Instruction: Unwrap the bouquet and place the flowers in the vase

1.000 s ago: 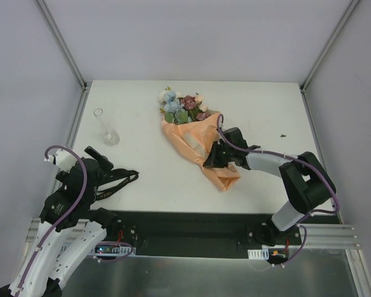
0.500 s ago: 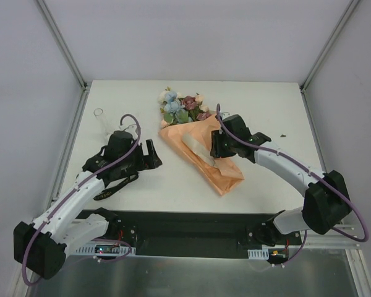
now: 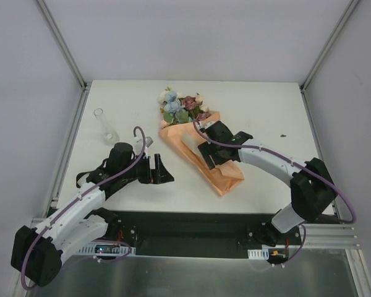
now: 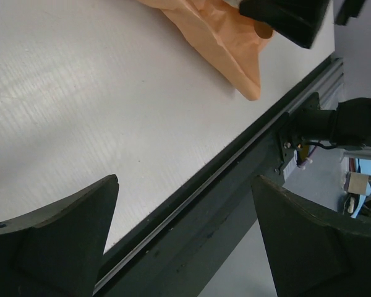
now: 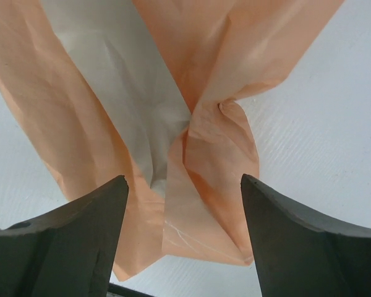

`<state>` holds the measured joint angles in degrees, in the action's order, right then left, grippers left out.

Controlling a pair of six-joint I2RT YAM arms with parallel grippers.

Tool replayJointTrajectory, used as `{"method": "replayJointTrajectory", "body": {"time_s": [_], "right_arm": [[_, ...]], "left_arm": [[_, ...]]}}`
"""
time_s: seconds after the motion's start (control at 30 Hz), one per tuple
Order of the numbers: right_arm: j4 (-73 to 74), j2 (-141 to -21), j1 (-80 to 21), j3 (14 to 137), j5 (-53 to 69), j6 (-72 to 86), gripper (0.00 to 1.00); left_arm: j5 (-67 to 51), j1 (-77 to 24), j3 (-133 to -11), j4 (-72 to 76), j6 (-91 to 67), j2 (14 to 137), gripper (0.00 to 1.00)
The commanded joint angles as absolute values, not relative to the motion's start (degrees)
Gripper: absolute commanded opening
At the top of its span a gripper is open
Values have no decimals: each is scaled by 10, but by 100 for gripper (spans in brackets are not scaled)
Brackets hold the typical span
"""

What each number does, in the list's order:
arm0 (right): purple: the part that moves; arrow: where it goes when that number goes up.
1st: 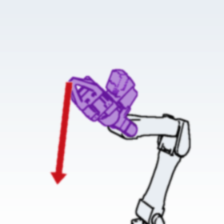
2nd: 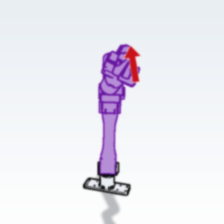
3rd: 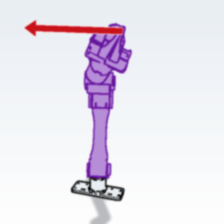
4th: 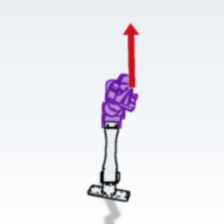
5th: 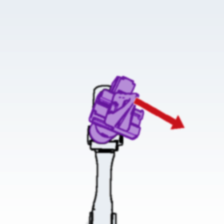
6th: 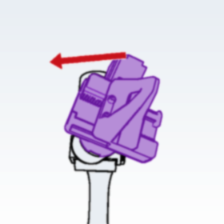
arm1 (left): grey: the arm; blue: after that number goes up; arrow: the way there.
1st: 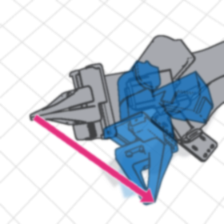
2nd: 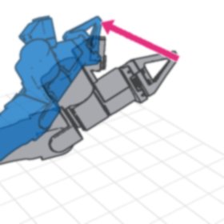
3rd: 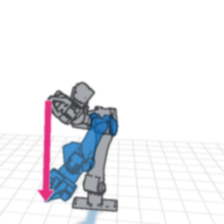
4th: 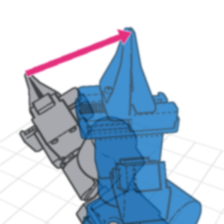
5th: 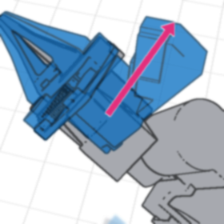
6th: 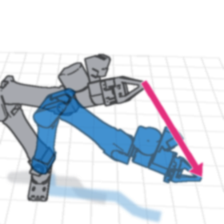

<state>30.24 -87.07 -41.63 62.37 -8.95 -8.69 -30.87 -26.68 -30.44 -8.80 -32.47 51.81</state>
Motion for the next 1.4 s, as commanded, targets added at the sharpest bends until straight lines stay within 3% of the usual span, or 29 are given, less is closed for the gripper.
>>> {"method": "replayJointTrajectory", "body": {"time_s": [0.0,0.2,0.37,0.67,0.87,0.97,1.13,1.2,1.37], "right_arm": [[334,-927,-443,674,-170,-110,78],[368,-972,-455,727,-305,-63,79],[371,-926,-441,710,-388,-36,81],[424,-846,-211,679,-325,28,81],[356,-742,-352,650,-297,-159,88],[314,-715,-405,615,-265,-177,93],[298,-760,-482,613,-271,-214,95],[301,-801,-501,631,-279,-218,93],[307,-882,-518,669,-261,-228,74]], "left_arm": [[-368,-271,-281,-62,-349,432,89],[-390,-271,-283,-105,-371,360,89],[-383,-271,-315,-167,-359,317,89],[-348,-271,-359,-261,-328,275,89],[-330,-271,-367,-280,-318,271,90],[-332,-271,-373,-281,-305,282,91],[-342,-271,-394,-288,-295,289,91],[-340,-271,-398,-289,-301,282,91],[-334,-271,-402,-292,-303,276,91]]}}
